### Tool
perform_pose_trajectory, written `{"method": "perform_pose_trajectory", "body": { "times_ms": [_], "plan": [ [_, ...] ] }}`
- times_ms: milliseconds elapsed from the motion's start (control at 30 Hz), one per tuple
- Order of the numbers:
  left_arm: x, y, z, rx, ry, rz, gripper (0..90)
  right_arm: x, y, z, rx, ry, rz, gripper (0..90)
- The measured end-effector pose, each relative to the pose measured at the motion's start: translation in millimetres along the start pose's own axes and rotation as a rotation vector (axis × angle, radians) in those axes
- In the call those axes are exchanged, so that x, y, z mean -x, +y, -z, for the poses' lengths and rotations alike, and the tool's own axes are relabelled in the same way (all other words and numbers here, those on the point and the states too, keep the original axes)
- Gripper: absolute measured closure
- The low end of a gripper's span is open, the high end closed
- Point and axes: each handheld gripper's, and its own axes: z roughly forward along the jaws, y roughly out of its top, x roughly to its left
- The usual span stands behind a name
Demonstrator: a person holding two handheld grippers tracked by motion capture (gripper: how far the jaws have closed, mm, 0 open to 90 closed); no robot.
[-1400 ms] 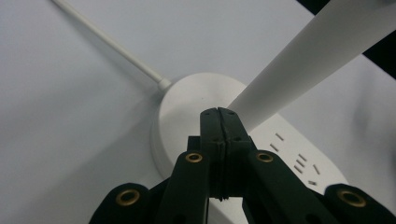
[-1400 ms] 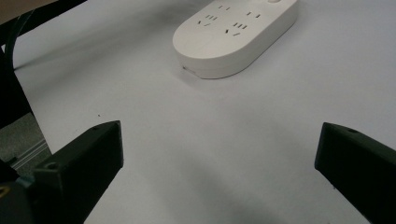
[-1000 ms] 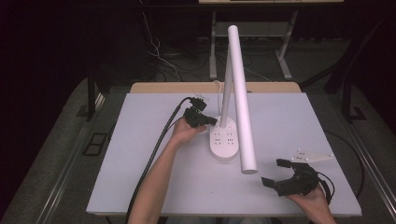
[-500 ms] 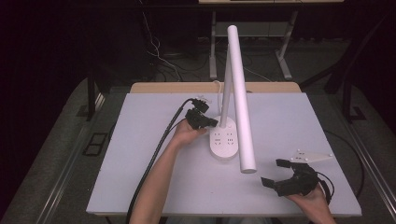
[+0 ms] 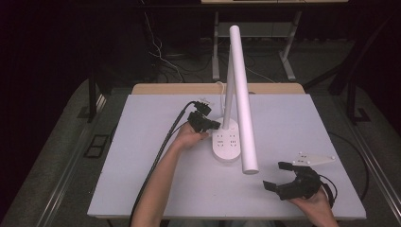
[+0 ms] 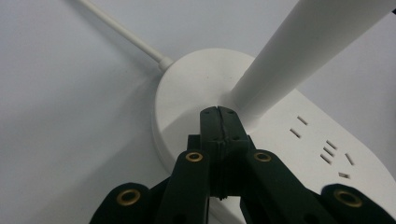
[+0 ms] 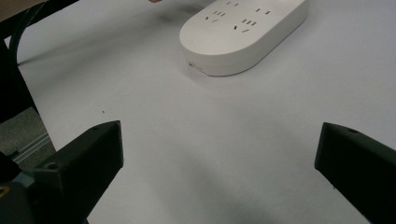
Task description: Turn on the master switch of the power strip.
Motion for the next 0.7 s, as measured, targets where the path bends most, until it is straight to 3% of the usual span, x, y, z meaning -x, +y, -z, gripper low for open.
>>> {"method": "perform_pose_trajectory", "body": {
  "times_ms": [67, 133, 167, 233, 267, 467, 533, 567, 633, 700],
  "plan": [
    [-0.8, -0.8, -0.5, 0.017, -0.009, 0.024, 90.0, 0.0, 0.0, 0.3, 0.002, 0.000, 0.000, 0.5],
    [-1.2, -0.5, 0.2, 0.008, -0.005, 0.008, 90.0, 0.1, 0.0, 0.7, 0.001, 0.002, -0.007, 0.5],
    [1.0, -0.4, -1.0, 0.023, -0.002, 0.034, 90.0, 0.4, -0.1, 0.9, 0.000, 0.002, -0.009, 0.5],
    [0.1, 0.1, -0.8, 0.020, -0.002, 0.026, 90.0, 1.8, -0.2, 0.7, 0.001, 0.000, -0.010, 0.6],
    [1.1, -0.6, -0.8, 0.023, -0.007, 0.055, 90.0, 2.1, -0.1, 1.1, 0.001, 0.000, -0.011, 0.5],
    [-4.7, 0.0, 2.9, 0.024, -0.005, 0.092, 89.9, 2.9, -0.5, 1.1, 0.002, 0.002, -0.013, 0.5],
    [-7.4, 0.2, 5.3, 0.021, -0.005, 0.082, 89.8, 3.4, -0.7, 1.0, 0.003, 0.001, -0.014, 0.5],
    [-7.1, 0.6, 5.4, 0.017, 0.015, 0.090, 89.8, 3.4, -0.7, 1.0, 0.003, 0.001, -0.014, 0.5],
    [-9.3, -0.3, 6.9, 0.017, 0.005, 0.101, 89.7, 4.4, -0.9, 1.0, 0.002, 0.000, -0.017, 0.5],
    [-11.5, -0.6, 9.3, 0.006, 0.015, 0.083, 89.7, 4.4, -1.0, 1.1, 0.003, -0.001, -0.019, 0.6]
  ]
}}
